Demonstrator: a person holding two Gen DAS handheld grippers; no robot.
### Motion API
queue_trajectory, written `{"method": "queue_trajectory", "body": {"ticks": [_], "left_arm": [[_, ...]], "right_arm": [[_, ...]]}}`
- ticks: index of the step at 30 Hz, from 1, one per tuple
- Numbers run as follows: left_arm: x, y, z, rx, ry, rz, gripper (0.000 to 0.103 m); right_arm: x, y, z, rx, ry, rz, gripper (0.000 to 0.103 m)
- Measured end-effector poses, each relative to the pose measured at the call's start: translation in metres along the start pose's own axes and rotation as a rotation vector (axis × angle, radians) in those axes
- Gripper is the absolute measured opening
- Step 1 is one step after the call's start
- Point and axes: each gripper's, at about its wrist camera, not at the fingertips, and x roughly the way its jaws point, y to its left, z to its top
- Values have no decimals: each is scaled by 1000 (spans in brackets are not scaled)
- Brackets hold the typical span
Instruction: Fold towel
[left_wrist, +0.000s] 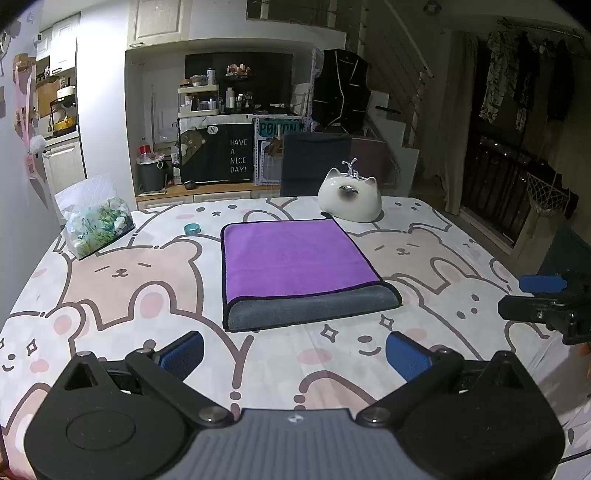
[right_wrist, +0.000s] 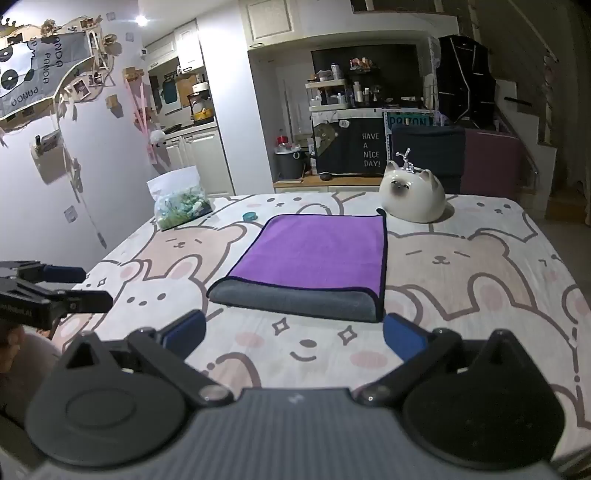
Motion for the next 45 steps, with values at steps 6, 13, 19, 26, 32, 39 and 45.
{"method": "queue_trajectory", "body": {"ticks": [6, 13, 19, 26, 32, 39, 45], "left_arm": [[0, -1, 0, -2, 2, -6, 103], [0, 1, 0, -9, 1, -6, 103], [0, 0, 0, -9, 3, -7, 103], [0, 0, 0, -9, 4, -8, 103], [0, 1, 0, -10, 4, -7, 103], [0, 1, 0, -10, 5, -7, 103], [0, 1, 0, -11, 5, -8, 103]], "right_arm": [[0, 0, 0, -3, 0, -5, 103], [0, 0, 0, -4, -1, -2, 103], [0, 1, 0, -3, 0, -3, 103], [0, 1, 0, -2, 0, -3, 103], [0, 0, 0, -2, 0, -2, 103], [0, 0, 0, -1, 0, -2, 103], [0, 0, 0, -1, 1, -2, 103]]}}
